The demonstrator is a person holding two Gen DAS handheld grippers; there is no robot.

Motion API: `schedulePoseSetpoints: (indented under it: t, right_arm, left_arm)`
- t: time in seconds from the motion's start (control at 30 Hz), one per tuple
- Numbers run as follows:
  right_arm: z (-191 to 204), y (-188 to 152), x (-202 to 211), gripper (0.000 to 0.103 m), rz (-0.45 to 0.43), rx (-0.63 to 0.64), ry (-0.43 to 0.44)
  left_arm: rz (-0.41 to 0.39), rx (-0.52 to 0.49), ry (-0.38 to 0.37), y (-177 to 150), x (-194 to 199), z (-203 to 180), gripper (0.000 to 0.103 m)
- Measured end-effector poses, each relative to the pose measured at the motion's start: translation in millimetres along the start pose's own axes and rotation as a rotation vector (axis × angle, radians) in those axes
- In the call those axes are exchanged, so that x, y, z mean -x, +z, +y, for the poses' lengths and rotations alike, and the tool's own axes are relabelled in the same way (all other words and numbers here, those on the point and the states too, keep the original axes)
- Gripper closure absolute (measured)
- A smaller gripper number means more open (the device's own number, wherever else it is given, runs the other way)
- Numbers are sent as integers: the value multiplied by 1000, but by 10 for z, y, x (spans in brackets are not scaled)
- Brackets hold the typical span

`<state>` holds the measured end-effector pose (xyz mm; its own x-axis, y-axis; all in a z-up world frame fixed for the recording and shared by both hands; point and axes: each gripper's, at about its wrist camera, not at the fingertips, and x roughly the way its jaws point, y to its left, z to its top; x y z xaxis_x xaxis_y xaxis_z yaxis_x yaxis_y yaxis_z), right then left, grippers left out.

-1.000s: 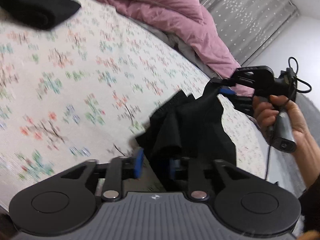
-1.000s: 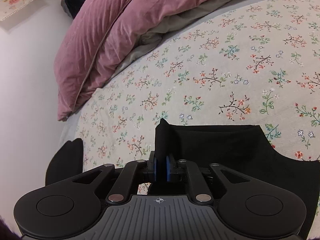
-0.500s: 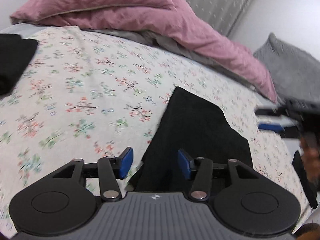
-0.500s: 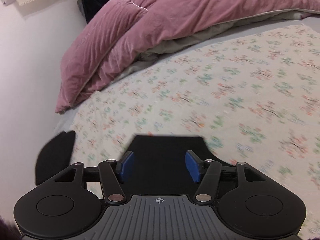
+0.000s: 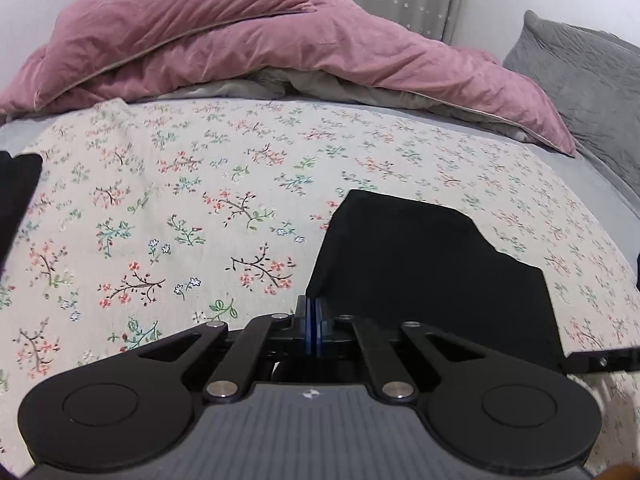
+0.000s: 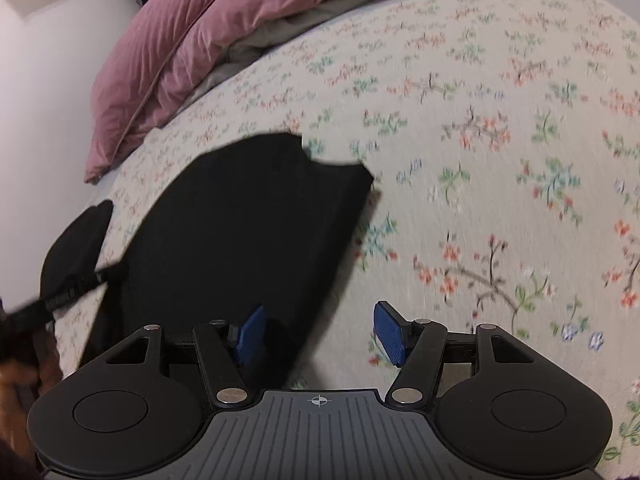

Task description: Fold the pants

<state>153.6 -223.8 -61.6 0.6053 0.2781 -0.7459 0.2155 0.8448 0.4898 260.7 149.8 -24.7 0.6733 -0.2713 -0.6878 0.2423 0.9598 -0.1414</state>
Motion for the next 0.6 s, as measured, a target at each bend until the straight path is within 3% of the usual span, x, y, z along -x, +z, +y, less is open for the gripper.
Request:
schedulePoseSetpoints:
  t: [0.07, 0.1, 0.17, 0.23, 0.37, 0.43, 0.6]
  right_arm:
    - [-3, -23, -22, 41, -15, 2, 41]
    - [-13, -32, -33, 41, -22, -2, 64]
    - [-31, -57, -82, 41, -30, -19, 114]
    - [-45, -74, -146, 41, -40, -48, 153]
    - [8, -76, -275, 60, -30, -68, 180]
    - [42, -49, -297, 75, -25, -35, 161]
    - [58, 151, -249, 86, 2, 20, 117]
  left_arm:
    - [-7, 33, -29, -54, -97, 118, 68]
    - [-12, 62, -79, -85, -117, 191, 64]
    - [10, 186, -198, -131, -175, 408, 38]
    - [53, 321, -306, -145, -241, 621, 28]
    - [136, 402, -405, -175, -361, 684, 29]
    - [150, 383, -402, -165, -388, 596, 31]
    - [155, 375, -378, -110, -395, 403, 44]
